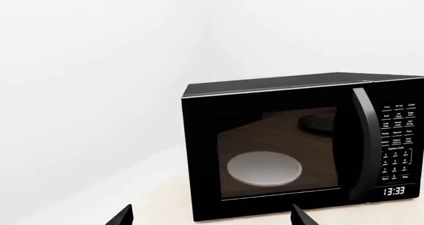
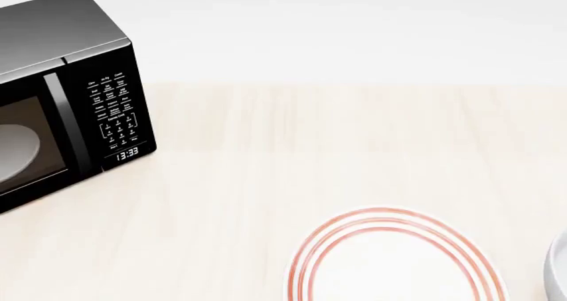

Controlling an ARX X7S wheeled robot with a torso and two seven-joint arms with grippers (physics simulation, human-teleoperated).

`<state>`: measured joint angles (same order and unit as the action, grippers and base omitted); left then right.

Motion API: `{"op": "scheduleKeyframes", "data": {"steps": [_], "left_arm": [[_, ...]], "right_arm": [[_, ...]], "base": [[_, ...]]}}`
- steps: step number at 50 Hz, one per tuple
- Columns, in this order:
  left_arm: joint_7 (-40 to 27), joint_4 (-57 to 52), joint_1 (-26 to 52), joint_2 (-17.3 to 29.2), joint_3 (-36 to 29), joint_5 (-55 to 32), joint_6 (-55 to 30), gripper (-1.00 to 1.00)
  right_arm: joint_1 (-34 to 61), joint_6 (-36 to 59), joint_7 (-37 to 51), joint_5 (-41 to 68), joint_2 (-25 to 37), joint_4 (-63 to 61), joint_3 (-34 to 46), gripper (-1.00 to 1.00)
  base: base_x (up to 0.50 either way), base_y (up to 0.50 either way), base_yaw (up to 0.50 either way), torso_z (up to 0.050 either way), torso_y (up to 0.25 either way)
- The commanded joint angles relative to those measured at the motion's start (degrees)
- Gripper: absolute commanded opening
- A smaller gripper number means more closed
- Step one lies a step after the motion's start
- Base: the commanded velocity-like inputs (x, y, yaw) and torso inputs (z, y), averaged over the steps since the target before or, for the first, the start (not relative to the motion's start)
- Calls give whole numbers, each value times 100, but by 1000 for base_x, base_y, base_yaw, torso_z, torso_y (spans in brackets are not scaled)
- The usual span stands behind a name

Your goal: Put the white bowl to the right of the plate.

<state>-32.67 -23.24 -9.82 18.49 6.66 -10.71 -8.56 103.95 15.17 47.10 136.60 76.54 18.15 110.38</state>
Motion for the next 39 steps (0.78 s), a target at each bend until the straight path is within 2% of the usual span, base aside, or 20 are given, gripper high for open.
{"op": "scheduleKeyframes", "data": {"steps": [1,6,15,21,26,28,30,33,35,39], "left_arm": [[56,-49,-39,18,-153,65,75,100],[194,-230,-90,74,-364,92,25,100],[415,-379,-236,139,-560,28,146,100],[634,-449,-339,176,-607,-216,282,100],[778,-532,-409,187,-798,-220,360,100],[839,-565,-442,192,-866,-235,399,100],[897,-598,-479,195,-936,-240,448,100],[966,-611,-514,193,-1096,-154,505,100],[1006,-618,-526,186,-1236,-56,524,100],[1047,-606,-570,191,-1382,75,603,100]], "right_arm": [[1023,-695,1622,-1942,555,-2834,-445,100],[1102,-904,2265,-2502,461,-3991,-542,100],[767,-1479,3227,-3563,-415,-5639,-486,100],[119,-1993,3628,-4455,-954,-6189,-313,100],[-827,-2194,4285,-5674,-1575,-6554,-211,100],[-1774,-1827,4289,-6024,-1642,-6551,-1029,100],[-3126,-1083,4289,-6344,-1765,-6627,-2481,100],[-4723,-89,4287,-6821,-2200,-6806,-4088,100],[-5432,258,4276,-7333,-2556,-6876,-4387,100],[-6116,260,4045,-8330,-3072,-6384,-3906,100]], "base": [[0,0,0,0,0],[0,0,0,0,0],[0,0,0,0,0],[0,0,0,0,0],[0,0,0,0,0],[0,0,0,0,0],[0,0,0,0,0],[0,0,0,0,0],[0,0,0,0,0],[0,0,0,0,0]]}}
